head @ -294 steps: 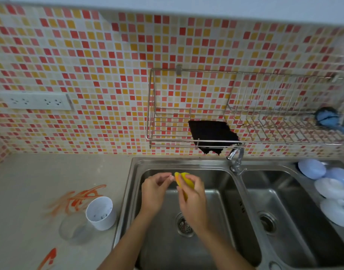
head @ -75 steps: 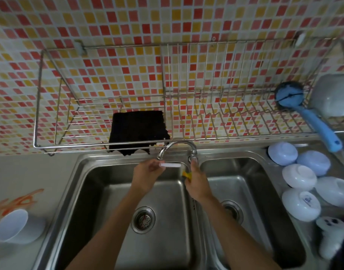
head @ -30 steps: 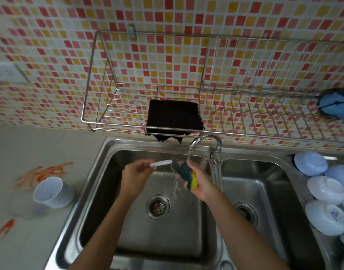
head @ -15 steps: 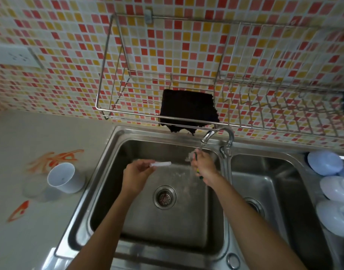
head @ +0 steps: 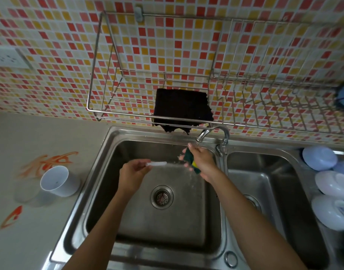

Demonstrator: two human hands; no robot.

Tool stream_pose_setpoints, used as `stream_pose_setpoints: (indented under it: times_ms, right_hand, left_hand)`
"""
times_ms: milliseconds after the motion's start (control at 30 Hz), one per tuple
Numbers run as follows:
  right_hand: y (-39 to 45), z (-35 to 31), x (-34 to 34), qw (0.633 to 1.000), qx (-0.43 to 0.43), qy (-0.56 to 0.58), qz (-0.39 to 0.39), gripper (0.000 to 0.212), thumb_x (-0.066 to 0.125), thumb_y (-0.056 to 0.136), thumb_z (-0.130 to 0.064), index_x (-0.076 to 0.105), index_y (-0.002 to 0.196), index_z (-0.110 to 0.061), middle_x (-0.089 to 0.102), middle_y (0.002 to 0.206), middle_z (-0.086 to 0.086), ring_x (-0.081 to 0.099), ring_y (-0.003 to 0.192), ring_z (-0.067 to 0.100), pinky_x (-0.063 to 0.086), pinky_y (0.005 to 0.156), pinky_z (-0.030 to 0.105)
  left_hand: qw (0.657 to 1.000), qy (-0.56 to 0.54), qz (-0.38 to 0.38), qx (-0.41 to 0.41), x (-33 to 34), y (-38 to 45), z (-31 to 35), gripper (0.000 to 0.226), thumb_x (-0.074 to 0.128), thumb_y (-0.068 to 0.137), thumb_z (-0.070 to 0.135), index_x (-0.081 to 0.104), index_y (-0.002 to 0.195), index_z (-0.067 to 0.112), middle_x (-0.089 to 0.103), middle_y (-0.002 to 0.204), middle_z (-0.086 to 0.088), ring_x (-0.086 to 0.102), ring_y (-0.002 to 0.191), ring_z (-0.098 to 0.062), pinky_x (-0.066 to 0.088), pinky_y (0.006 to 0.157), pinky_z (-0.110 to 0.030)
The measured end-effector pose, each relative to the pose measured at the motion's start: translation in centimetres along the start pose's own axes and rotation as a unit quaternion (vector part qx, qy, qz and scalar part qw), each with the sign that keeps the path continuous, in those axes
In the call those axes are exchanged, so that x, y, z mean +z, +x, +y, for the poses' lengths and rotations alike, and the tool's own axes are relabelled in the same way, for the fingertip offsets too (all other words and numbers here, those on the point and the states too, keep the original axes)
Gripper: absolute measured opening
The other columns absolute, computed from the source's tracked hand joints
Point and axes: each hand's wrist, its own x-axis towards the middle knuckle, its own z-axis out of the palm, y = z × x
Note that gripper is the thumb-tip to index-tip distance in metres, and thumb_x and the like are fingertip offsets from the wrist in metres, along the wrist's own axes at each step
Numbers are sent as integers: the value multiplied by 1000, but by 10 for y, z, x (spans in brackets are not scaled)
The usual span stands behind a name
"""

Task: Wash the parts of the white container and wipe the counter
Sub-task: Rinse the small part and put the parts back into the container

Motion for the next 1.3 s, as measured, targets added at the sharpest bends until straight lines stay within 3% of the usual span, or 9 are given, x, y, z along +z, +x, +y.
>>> stream_pose_setpoints:
  times_ms: [167, 333, 400, 500, 733, 867, 1033, 1167, 1300]
  right_hand:
    - [1, 18, -14, 989, -32, -128, 68, 43, 33, 103, -42, 60, 101, -8, 47, 57, 1, 38, 39, 9, 31, 37, 22]
    - [5, 36, -48, 935, -66, -294, 185, 48, 33, 103, -42, 55, 74, -10, 60, 71, 16, 62, 64, 29, 55, 64, 43]
    - [5, 38, -61, 937, -68, -271, 208, 39, 39, 102, -35, 61, 91, -4, 64, 78, 18, 65, 58, 26, 55, 53, 37]
    - [-1, 34, -72, 947, -77, -250, 184, 22, 42, 103, -26, 62, 105, -17, 66, 99, 8, 64, 50, 13, 42, 37, 21]
    - [0, 22, -78, 962, -77, -218, 145, 35, 39, 103, -36, 52, 136, -33, 51, 136, 2, 71, 70, 20, 42, 38, 18]
    - [8, 23, -85, 965, -67, -218, 132, 36, 39, 103, -34, 49, 138, -35, 41, 148, 2, 70, 78, 21, 48, 43, 19]
    - [9, 33, -92, 972, -83, -155, 155, 38, 40, 104, -29, 46, 141, -29, 46, 139, -4, 66, 85, 18, 60, 74, 42]
    - [4, 30, -97, 975, -90, -114, 167, 40, 45, 102, -26, 47, 142, -22, 46, 131, -5, 64, 95, 19, 59, 68, 24]
    - [-1, 26, -81, 949, -123, -223, 186, 27, 55, 97, -25, 55, 123, -16, 66, 101, 8, 68, 73, 22, 57, 67, 32]
  left_hand:
    - [1000, 12, -17, -1, 13, 1, 4, 21, 73, 84, 10, 72, 104, 11, 74, 91, 1, 70, 83, -7, 56, 79, -23]
    - [999, 4, -50, 3, 35, 6, 15, 23, 73, 83, 11, 72, 106, 13, 74, 90, 3, 69, 84, -6, 55, 82, -24]
    - [998, 17, -62, 14, 46, 10, 22, 24, 73, 84, 12, 72, 108, 15, 73, 93, 3, 69, 84, -5, 54, 81, -22]
    - [996, 12, -84, 28, 61, 16, 33, 25, 73, 83, 11, 72, 108, 14, 73, 94, 1, 66, 79, 2, 50, 73, -9]
    - [993, 14, -116, 35, 93, 31, 49, 25, 76, 79, 7, 75, 103, 14, 74, 90, 0, 64, 67, 10, 51, 72, -9]
    - [989, -6, -138, 52, 105, 34, 63, 28, 77, 77, 2, 75, 91, 26, 75, 86, -2, 70, 73, -3, 54, 78, -19]
    - [987, 18, -142, 66, 103, 37, 63, 28, 78, 77, 6, 75, 98, 25, 76, 89, -2, 71, 77, -8, 55, 79, -20]
    - [980, 85, -146, 109, 93, 33, 62, 24, 76, 81, 13, 75, 104, 14, 75, 90, -1, 62, 62, 12, 43, 63, -2]
    - [955, 206, -80, 199, 75, 28, 59, 24, 74, 84, 30, 76, 105, 18, 77, 89, 0, 70, 74, -6, 53, 73, -16]
